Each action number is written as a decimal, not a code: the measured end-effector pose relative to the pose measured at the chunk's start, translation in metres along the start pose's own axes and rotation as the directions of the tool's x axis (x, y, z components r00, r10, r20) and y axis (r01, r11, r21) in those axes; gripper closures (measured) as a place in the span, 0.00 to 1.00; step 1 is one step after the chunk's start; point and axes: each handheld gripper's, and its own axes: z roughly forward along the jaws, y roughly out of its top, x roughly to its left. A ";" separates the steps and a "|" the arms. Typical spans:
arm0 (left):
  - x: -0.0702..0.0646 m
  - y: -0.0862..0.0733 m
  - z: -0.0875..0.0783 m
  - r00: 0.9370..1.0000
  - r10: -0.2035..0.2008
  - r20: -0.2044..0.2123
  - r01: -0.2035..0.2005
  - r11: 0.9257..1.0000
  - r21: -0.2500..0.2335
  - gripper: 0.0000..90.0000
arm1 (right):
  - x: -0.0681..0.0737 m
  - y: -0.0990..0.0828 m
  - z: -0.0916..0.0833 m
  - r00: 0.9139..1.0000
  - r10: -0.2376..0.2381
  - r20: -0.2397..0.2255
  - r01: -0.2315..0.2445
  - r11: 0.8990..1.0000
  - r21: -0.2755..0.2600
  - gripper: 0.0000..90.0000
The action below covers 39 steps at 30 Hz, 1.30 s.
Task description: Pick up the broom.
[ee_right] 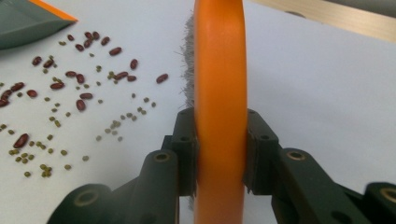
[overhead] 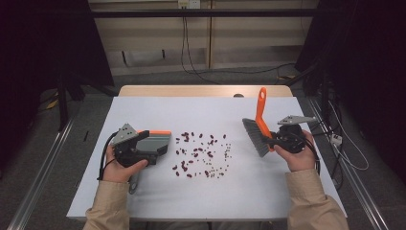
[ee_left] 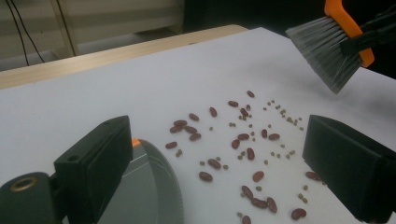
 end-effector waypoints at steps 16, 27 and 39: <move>0.004 -0.002 -0.004 1.000 -0.007 -0.013 0.007 1.000 -0.002 0.09 | 0.004 -0.001 0.010 0.998 -0.046 0.035 0.042 0.992 0.121 0.78; 0.004 -0.002 -0.004 1.000 -0.004 -0.011 0.004 1.000 0.003 0.09 | 0.008 -0.005 0.024 0.999 -0.046 0.024 0.044 0.994 0.100 0.78; 0.002 -0.003 -0.002 1.000 0.004 -0.009 -0.004 1.000 0.012 0.09 | 0.011 -0.008 0.030 0.999 -0.050 0.007 0.049 0.995 0.084 0.77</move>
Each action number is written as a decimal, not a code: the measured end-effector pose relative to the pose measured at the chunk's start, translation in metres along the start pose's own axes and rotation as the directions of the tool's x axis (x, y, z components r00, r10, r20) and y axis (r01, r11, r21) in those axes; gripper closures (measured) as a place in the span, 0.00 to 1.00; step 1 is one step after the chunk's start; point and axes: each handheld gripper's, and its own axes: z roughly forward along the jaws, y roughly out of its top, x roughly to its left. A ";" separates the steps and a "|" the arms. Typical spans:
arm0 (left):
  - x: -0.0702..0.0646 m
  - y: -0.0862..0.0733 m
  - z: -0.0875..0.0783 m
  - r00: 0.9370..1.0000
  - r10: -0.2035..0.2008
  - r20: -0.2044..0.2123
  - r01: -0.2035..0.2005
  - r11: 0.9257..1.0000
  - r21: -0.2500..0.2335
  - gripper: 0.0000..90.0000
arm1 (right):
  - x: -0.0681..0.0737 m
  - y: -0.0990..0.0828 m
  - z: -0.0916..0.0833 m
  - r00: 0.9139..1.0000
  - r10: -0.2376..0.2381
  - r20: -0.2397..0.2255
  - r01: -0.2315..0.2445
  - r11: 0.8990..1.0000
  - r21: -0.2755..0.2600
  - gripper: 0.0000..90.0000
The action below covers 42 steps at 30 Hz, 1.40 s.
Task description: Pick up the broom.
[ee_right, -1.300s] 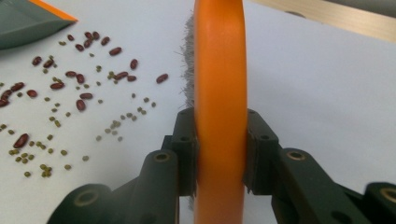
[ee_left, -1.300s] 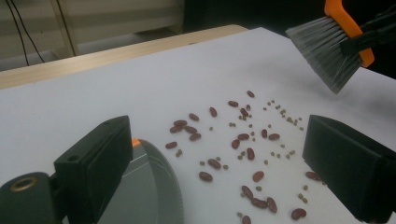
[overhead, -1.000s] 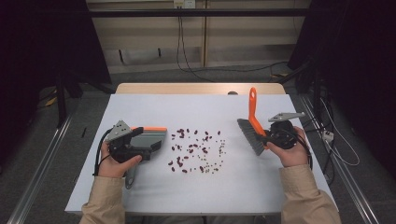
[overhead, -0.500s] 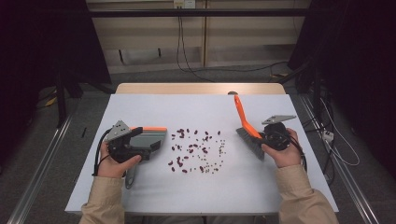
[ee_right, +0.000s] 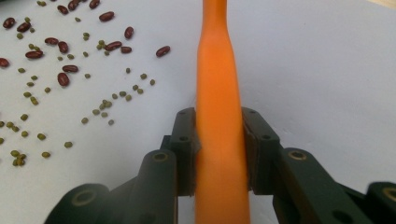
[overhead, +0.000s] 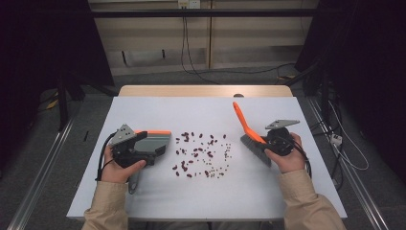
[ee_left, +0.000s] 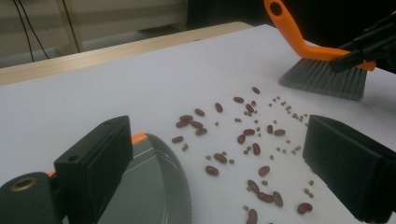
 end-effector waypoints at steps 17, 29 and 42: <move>-0.001 0.000 0.001 1.000 0.003 0.005 -0.003 1.000 0.005 0.09 | -0.002 -0.002 -0.001 0.997 0.051 -0.060 -0.057 0.992 -0.113 0.66; -0.001 0.001 0.000 1.000 0.003 0.004 -0.003 1.000 0.009 0.09 | -0.001 -0.013 0.008 1.000 0.012 0.001 -0.012 0.993 -0.119 0.78; 0.003 -0.006 -0.002 1.000 -0.005 -0.011 0.006 0.999 0.033 0.09 | 0.004 -0.016 0.008 1.000 -0.008 0.010 0.010 0.991 -0.134 0.78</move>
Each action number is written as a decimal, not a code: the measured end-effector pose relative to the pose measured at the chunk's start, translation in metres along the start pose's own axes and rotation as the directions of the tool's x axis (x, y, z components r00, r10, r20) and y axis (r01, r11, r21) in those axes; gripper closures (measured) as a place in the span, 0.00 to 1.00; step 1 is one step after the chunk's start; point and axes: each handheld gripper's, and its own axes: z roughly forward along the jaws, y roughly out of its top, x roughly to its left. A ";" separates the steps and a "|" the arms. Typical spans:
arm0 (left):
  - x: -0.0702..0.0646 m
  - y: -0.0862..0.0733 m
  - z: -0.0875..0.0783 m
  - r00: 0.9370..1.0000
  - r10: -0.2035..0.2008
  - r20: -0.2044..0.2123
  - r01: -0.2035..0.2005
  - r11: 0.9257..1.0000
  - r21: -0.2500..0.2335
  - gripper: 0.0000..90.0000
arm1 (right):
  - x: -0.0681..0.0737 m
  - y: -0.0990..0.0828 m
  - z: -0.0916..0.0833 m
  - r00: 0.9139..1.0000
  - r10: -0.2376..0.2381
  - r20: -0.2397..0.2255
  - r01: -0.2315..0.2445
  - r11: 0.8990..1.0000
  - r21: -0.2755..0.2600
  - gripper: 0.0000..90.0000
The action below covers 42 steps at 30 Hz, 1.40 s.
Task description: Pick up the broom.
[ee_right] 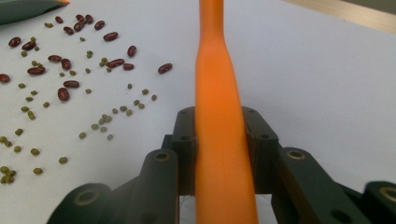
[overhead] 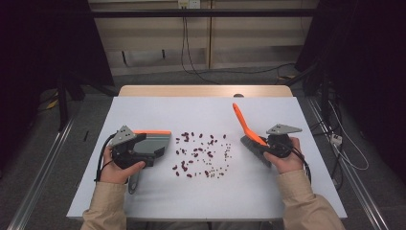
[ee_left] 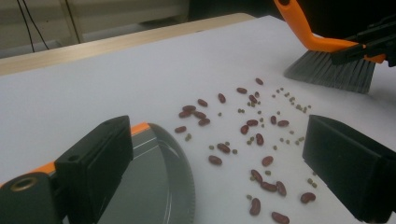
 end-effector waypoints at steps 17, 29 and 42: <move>0.011 -0.025 -0.011 1.000 -0.016 -0.023 0.016 1.000 0.007 0.06 | 0.001 0.013 0.000 0.999 0.047 0.019 -0.046 0.998 -0.047 0.79; 0.010 -0.029 -0.013 0.999 -0.027 -0.018 0.028 1.000 0.014 0.06 | 0.003 0.009 0.005 0.999 0.033 0.027 -0.032 0.999 -0.023 0.77; 0.010 -0.030 -0.012 1.000 -0.027 -0.014 0.028 0.999 0.021 0.06 | -0.001 0.009 0.018 0.997 0.007 0.082 -0.008 1.000 0.020 0.77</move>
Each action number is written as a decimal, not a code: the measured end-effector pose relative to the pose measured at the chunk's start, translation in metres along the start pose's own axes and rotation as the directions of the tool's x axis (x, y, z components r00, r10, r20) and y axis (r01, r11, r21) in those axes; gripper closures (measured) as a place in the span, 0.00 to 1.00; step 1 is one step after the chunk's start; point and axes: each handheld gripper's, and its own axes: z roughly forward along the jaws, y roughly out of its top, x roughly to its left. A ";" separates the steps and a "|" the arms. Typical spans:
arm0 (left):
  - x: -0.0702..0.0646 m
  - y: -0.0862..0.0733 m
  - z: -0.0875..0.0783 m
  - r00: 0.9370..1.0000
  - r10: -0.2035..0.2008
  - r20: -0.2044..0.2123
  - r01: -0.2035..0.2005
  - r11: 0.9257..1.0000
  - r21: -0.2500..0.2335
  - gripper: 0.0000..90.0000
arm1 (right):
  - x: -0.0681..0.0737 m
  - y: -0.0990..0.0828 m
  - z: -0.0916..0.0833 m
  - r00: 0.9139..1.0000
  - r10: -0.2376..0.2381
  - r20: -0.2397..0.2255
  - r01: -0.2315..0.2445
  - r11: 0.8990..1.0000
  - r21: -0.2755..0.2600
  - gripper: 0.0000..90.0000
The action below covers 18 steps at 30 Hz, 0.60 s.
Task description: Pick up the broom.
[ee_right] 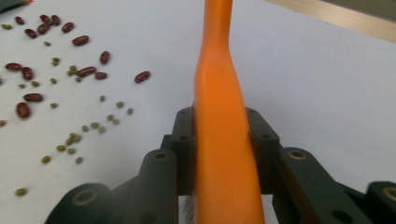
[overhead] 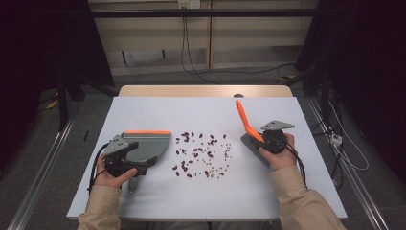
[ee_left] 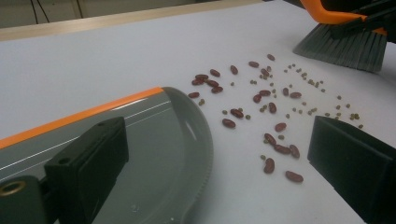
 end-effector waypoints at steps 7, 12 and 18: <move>0.000 0.000 -0.002 1.000 0.001 -0.007 -0.001 1.000 -0.003 0.06 | -0.004 0.000 0.000 0.998 0.054 -0.020 -0.054 0.999 0.000 0.79; 0.000 0.001 -0.002 1.000 0.003 -0.006 -0.003 1.000 -0.002 0.06 | -0.004 0.000 0.002 0.997 0.072 -0.023 -0.073 0.997 -0.022 0.79; 0.000 0.000 -0.003 1.000 0.001 -0.002 -0.001 1.000 -0.004 0.06 | -0.002 0.007 0.007 0.996 0.085 -0.025 -0.087 0.993 -0.084 0.79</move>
